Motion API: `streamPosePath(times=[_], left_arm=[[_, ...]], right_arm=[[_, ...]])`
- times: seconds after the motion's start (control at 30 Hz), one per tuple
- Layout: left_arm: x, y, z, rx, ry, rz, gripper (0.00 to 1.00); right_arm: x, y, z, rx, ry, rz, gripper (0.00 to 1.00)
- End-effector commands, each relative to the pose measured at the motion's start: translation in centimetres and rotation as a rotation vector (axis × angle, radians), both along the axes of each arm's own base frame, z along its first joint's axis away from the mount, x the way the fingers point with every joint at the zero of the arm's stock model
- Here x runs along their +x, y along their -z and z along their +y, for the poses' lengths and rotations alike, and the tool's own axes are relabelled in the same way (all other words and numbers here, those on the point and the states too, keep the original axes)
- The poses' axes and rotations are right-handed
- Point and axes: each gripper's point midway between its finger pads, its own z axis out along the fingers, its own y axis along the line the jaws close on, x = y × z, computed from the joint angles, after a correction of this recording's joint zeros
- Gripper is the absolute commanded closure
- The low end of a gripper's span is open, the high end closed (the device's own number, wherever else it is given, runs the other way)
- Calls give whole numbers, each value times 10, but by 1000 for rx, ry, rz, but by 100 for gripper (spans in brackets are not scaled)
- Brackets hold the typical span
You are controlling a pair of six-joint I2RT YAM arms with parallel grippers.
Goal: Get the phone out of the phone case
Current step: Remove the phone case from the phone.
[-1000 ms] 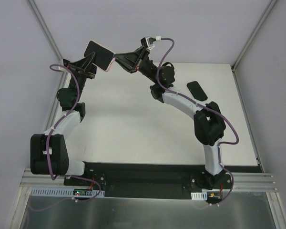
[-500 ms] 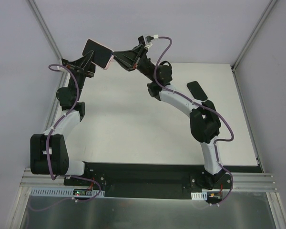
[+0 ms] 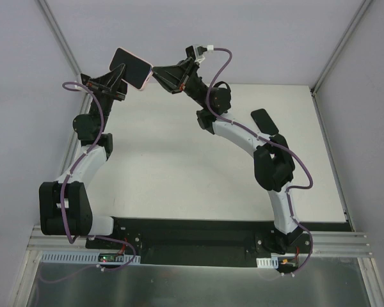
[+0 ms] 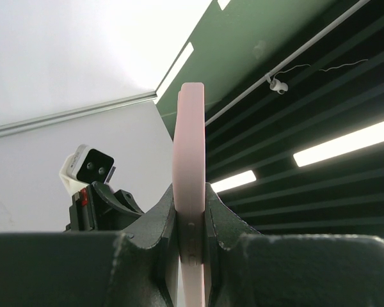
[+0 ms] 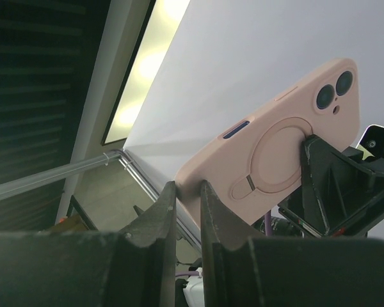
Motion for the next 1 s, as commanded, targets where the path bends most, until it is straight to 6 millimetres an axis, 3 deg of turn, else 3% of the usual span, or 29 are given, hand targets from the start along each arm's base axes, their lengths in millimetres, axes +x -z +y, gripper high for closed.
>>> streamPosePath(times=[0.0, 0.33, 0.4, 0.47, 0.5, 0.53, 0.57, 0.63, 0.73, 0.77, 0.87, 0.9, 0.97], left_arm=[[-102, -66, -25, 12, 219, -382, 100], [-114, -86, -23, -5, 225, -432, 100], [-111, -82, -24, 1, 225, -422, 100], [-108, -76, -25, 11, 224, -406, 100], [-104, -69, -29, 41, 225, -391, 100], [-99, -63, -32, 63, 227, -364, 100], [-98, -59, -35, 85, 226, -349, 100], [-88, -41, -45, 169, 222, -291, 100], [-78, -19, -53, 257, 216, -233, 100], [-75, -11, -55, 279, 209, -221, 100], [-68, 8, -60, 345, 211, -181, 100], [-68, 12, -61, 364, 211, -175, 100], [-67, 22, -64, 405, 212, -154, 100]], right_arm=[[-76, -10, 11, 95, -158, -200, 98], [-77, -22, 11, 138, -188, -216, 99], [-82, -27, 8, 122, -191, -230, 99], [-82, -9, 15, 49, -161, -235, 99], [-86, -19, 9, 17, -140, -243, 99], [-85, -13, 11, -22, -86, -277, 99], [-83, 7, 15, -89, -71, -259, 99], [-85, 8, 11, -182, -25, -254, 97], [-79, 32, 8, -303, 47, -250, 70], [-78, 45, 6, -352, 49, -216, 53], [-74, 65, 0, -436, 89, -190, 40], [-71, 86, -2, -483, 97, -160, 38], [-70, 97, -12, -530, 146, -150, 35]])
